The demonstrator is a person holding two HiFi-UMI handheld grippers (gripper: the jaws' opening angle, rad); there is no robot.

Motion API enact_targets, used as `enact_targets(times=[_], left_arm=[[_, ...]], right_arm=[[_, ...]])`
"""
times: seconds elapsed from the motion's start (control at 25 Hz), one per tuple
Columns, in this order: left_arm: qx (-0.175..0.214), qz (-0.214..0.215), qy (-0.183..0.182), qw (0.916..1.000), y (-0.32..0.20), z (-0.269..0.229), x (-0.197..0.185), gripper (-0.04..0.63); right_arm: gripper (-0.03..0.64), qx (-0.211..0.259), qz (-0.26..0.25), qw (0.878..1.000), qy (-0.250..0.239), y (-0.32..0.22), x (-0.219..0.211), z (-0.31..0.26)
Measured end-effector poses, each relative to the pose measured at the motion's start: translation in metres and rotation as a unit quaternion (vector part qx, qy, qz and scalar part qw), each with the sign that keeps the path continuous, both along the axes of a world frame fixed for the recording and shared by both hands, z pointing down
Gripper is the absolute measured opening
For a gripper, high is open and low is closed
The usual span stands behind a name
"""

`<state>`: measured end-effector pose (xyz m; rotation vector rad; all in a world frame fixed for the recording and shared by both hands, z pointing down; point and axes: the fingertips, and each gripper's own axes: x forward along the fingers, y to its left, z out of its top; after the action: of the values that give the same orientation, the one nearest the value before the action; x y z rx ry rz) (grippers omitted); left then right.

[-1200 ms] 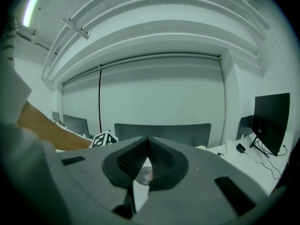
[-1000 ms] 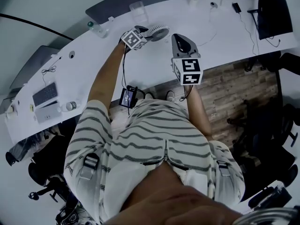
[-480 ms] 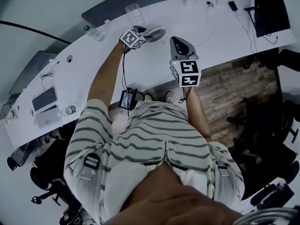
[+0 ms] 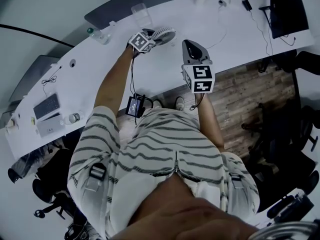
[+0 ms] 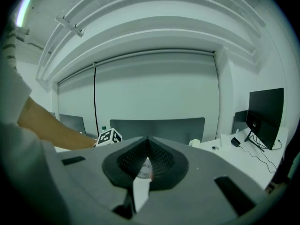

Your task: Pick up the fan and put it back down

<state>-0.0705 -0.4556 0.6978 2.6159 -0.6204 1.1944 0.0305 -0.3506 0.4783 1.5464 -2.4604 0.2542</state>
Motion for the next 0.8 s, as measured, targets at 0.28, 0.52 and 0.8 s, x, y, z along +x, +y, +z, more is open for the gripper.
enact_targets(times=[0.28,0.52,0.8], left_arm=[[-0.011,-0.020,0.018,0.9996,0.004,-0.009,0.004,0.227],[-0.011,-0.038,0.025,0.9989,0.005,-0.021,0.001,0.225],[0.006,-0.060,0.040,0.9974,0.007,-0.050,0.008,0.225]], right_arm=[[0.011,-0.002,-0.001,1.000,-0.005,0.002,-0.001,0.000],[0.011,0.001,0.002,1.000,-0.005,0.004,-0.002,-0.002],[0.011,0.002,0.015,1.000,-0.015,0.005,0.001,-0.006]])
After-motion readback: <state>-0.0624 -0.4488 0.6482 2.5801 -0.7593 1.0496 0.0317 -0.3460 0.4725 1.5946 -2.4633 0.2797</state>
